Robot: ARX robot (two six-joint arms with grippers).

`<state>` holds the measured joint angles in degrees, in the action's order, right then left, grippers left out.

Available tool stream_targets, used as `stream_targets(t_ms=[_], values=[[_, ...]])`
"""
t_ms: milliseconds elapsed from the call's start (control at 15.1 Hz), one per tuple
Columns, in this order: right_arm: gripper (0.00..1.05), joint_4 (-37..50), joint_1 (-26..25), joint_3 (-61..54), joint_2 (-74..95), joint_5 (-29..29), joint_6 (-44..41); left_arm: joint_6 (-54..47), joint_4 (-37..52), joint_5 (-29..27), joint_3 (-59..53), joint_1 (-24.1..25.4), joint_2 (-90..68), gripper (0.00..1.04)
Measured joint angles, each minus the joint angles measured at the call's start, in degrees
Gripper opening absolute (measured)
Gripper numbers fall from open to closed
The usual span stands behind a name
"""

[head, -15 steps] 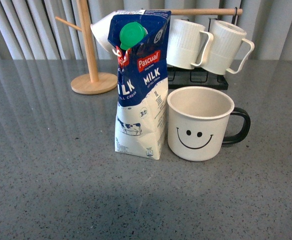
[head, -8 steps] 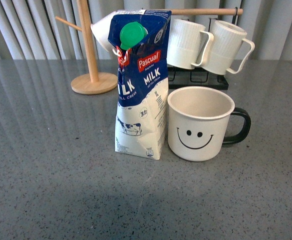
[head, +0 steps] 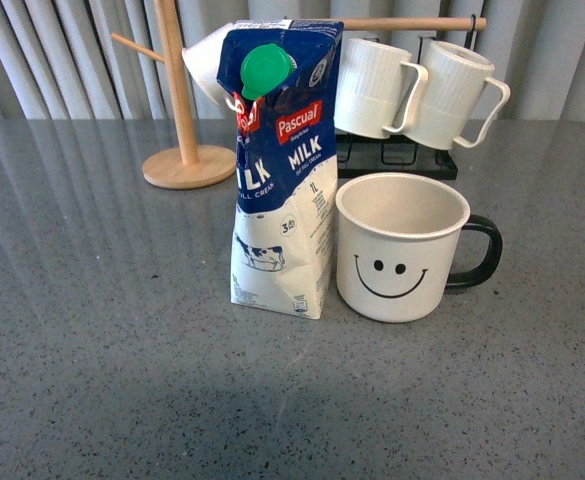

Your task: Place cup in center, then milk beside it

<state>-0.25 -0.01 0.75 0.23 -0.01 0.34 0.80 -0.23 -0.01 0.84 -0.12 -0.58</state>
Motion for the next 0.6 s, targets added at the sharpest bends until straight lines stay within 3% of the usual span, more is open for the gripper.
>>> stream_targets(t_ms=[266, 598], values=[[0.98, 0.0, 0.0, 0.0, 0.0, 0.0, 0.0, 0.04, 0.0, 0.0, 0.0, 0.0, 0.0, 0.02], [0.98, 0.0, 0.0, 0.0, 0.0, 0.0, 0.0, 0.0, 0.0, 0.0, 0.0, 0.0, -0.02, 0.52]])
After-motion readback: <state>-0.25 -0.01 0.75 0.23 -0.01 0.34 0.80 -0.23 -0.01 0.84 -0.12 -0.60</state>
